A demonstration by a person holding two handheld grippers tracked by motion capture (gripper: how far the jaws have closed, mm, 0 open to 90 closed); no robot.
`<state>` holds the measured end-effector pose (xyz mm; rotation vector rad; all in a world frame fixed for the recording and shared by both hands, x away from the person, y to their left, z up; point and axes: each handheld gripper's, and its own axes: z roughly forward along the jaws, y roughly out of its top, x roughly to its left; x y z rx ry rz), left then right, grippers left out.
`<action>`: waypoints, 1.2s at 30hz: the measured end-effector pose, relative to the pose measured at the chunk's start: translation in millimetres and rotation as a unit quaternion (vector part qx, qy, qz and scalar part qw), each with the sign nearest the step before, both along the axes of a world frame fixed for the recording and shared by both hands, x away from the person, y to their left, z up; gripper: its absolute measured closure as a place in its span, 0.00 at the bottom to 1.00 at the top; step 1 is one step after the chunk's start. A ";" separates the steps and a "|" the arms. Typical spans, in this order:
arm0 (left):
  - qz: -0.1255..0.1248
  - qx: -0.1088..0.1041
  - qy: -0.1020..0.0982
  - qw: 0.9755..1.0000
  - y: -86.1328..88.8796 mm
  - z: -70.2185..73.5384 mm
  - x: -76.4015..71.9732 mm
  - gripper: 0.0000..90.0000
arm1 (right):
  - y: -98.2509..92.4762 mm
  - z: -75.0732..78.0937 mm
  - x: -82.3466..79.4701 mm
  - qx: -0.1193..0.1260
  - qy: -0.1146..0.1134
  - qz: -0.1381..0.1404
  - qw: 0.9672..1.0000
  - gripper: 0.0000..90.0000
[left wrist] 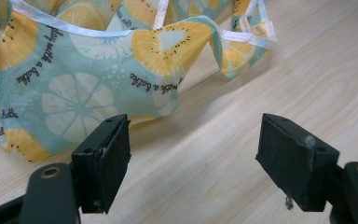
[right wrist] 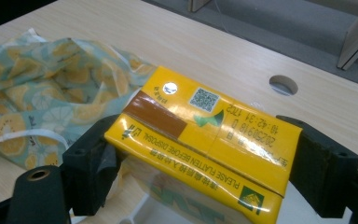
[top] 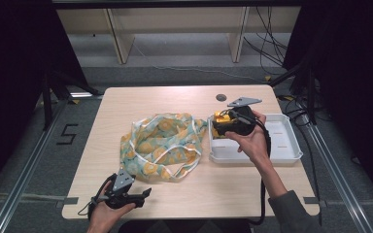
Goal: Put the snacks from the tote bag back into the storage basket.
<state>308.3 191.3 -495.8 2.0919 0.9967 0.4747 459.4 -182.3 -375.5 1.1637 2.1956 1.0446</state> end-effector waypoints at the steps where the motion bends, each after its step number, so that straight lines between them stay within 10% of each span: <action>1: 0.002 -0.002 -0.002 1.000 -0.2 -0.3 0.0 0.28 | -1.8 -2.7 0.5 -0.004 -0.009 0.003 1.000 0.22; 36: -0.008 0.014 -0.005 1.000 -0.5 -0.3 0.3 0.28 | -15.3 -40.4 -11.3 -0.011 0.024 -0.017 0.999 0.22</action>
